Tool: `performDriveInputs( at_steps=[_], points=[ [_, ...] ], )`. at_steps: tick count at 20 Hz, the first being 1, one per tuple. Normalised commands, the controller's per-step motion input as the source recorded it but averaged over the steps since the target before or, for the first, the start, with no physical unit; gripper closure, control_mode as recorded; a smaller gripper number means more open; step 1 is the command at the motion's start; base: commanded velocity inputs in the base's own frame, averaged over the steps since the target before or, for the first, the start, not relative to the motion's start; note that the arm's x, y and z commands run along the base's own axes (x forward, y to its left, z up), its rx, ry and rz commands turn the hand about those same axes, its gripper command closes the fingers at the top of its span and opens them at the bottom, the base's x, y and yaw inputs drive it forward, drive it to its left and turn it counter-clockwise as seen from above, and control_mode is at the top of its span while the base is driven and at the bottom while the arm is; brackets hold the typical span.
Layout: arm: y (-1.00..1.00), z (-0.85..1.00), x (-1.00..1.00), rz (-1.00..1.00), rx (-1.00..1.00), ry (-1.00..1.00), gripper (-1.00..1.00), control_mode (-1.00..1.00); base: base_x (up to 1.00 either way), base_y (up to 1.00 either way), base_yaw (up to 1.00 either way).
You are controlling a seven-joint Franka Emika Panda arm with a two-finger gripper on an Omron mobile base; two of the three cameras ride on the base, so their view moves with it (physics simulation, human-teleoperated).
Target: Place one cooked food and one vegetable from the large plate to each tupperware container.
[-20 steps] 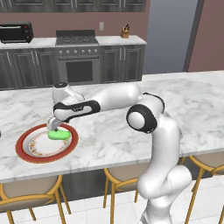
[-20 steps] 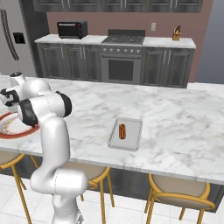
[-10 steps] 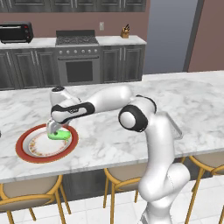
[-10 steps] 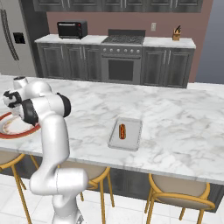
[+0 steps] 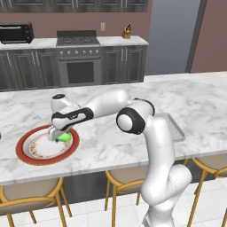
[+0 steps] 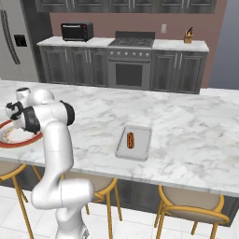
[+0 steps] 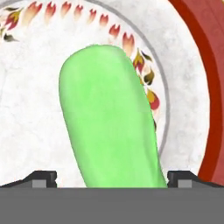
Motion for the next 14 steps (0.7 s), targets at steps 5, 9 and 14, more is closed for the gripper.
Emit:
performDriveInputs(
  at_steps=[5,9,14],
  points=[
    [0.00,-0.38,0.06,0.08,0.00,0.00,-1.00,-1.00,0.00,0.00,0.00],
    [0.01,-0.23,0.00,0.09,0.02,0.00,1.00,-1.00,0.00,0.00,0.00],
    [-0.15,0.00,-0.44,0.02,0.04,-0.01,1.00,-1.00,0.00,0.00,0.00]
  ],
)
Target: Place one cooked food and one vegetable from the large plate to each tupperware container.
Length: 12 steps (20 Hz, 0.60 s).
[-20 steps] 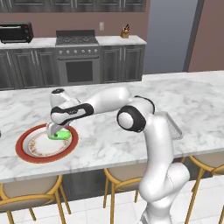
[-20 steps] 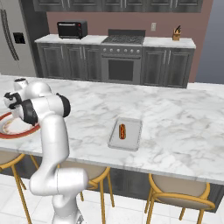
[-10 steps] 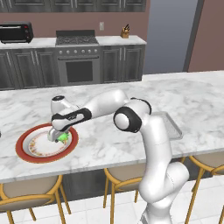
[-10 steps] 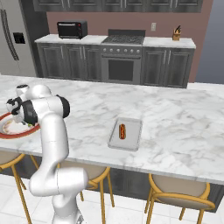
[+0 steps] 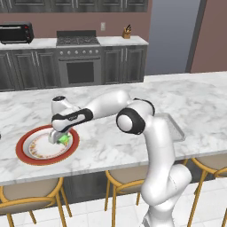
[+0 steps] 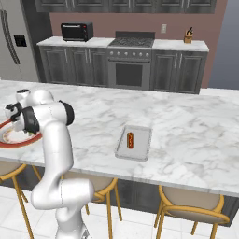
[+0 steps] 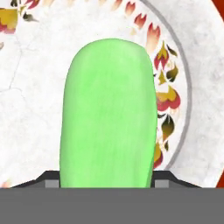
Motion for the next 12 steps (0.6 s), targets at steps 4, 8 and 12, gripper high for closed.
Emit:
performDriveInputs(
  at_steps=[4,8,12],
  points=[
    [-0.63,0.23,-0.81,-0.06,0.03,0.00,1.00,-1.00,0.00,0.00,0.00],
    [-0.91,0.63,-0.70,-0.13,0.07,-0.02,1.00,-1.00,0.00,0.00,0.00],
    [-0.94,1.00,-0.20,-0.11,0.01,0.00,1.00,-1.00,0.00,0.00,0.00]
  ],
)
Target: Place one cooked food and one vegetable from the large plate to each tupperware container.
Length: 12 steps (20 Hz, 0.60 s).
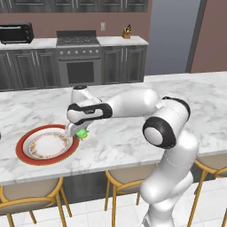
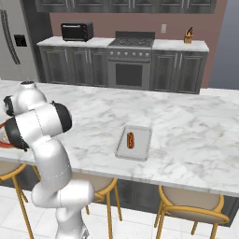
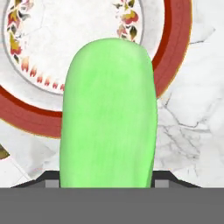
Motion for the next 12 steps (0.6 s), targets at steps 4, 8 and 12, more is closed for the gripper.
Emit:
performDriveInputs(
  at_steps=[4,8,12],
  points=[
    [-1.00,0.74,-0.24,-0.15,0.00,0.01,1.00,-1.00,0.00,0.00,0.00],
    [-1.00,0.03,-0.20,-0.29,0.00,0.10,1.00,-1.00,0.00,0.00,0.00],
    [-1.00,0.01,0.00,-0.33,0.00,0.18,1.00,-1.00,0.00,0.00,0.00]
  ],
)
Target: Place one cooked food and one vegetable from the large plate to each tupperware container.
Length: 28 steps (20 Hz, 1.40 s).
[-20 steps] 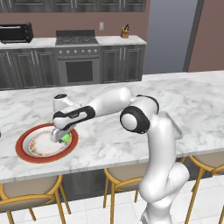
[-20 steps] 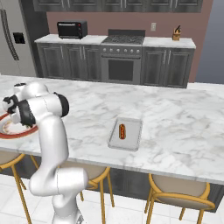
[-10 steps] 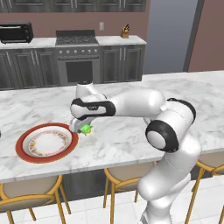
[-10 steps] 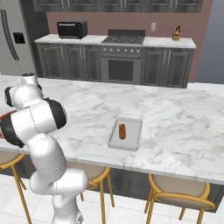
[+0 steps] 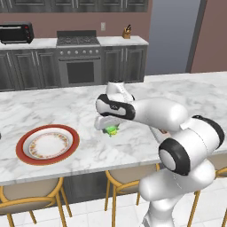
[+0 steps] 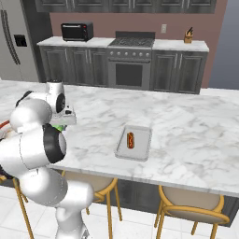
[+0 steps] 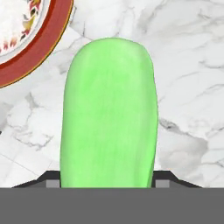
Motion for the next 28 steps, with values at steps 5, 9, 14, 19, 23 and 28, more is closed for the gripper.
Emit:
performDriveInputs(
  at_steps=[5,9,14,19,23,28],
  points=[
    [-1.00,0.00,0.00,-0.29,0.00,0.21,1.00,-1.00,0.00,0.00,0.00],
    [-1.00,0.00,0.02,-0.14,0.00,0.22,1.00,-1.00,0.00,0.00,0.00],
    [-1.00,0.00,0.16,-0.08,0.00,0.22,1.00,-1.00,0.00,0.00,0.00],
    [-1.00,0.00,0.43,0.00,0.00,0.16,1.00,-1.00,0.00,0.00,0.00],
    [-1.00,0.00,0.24,0.03,0.00,0.06,1.00,-1.00,0.00,0.00,0.00],
    [-1.00,0.00,0.00,0.00,0.00,-0.02,1.00,-1.00,0.00,0.00,0.00]
  ],
)
